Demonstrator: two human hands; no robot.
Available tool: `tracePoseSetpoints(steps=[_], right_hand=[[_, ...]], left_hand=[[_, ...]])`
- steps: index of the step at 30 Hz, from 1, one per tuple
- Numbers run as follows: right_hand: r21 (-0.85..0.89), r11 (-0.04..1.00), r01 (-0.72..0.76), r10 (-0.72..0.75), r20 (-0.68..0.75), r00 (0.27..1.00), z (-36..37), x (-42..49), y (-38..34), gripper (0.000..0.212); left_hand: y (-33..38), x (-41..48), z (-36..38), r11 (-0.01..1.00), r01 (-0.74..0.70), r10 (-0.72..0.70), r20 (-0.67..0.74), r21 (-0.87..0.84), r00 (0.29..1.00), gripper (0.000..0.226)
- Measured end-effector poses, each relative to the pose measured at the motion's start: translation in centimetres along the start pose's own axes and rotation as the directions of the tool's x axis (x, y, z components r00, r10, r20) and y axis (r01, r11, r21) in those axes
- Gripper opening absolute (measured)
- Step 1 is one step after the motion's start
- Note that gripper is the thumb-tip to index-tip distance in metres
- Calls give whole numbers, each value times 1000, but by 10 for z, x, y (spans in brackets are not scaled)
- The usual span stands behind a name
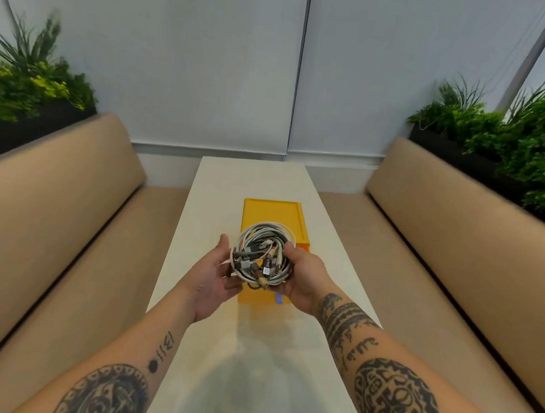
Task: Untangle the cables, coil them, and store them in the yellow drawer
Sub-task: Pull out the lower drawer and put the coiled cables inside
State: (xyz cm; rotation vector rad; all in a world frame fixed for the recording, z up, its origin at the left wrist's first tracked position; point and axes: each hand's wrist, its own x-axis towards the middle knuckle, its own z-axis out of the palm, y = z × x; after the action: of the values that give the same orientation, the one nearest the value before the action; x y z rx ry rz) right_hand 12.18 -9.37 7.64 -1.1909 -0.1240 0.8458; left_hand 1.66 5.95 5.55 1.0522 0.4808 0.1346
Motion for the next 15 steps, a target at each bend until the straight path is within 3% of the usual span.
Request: tracePoseSetpoints(steps=[3, 6, 8, 11, 15], right_hand=[[37, 999, 15, -14, -53, 998, 2, 7, 4, 39], [-3, 999, 33, -33, -118, 993, 2, 11, 4, 36], [-50, 998, 26, -32, -139, 990, 0, 14, 4, 37], [-105, 994, -14, 1, -122, 993, 0, 18, 2, 39], [-6, 1000, -2, 2, -85, 996, -1, 23, -8, 39]], left_hand=[[2, 16, 18, 996, -76, 79, -91, 40, 993, 59], [4, 30, 26, 995, -101, 97, -115, -25, 989, 70], [2, 38, 28, 993, -102, 95, -114, -55, 989, 59], [-3, 50, 30, 988, -102, 85, -148, -114, 985, 55], [-9, 59, 31, 977, -108, 79, -155, -185, 985, 57]])
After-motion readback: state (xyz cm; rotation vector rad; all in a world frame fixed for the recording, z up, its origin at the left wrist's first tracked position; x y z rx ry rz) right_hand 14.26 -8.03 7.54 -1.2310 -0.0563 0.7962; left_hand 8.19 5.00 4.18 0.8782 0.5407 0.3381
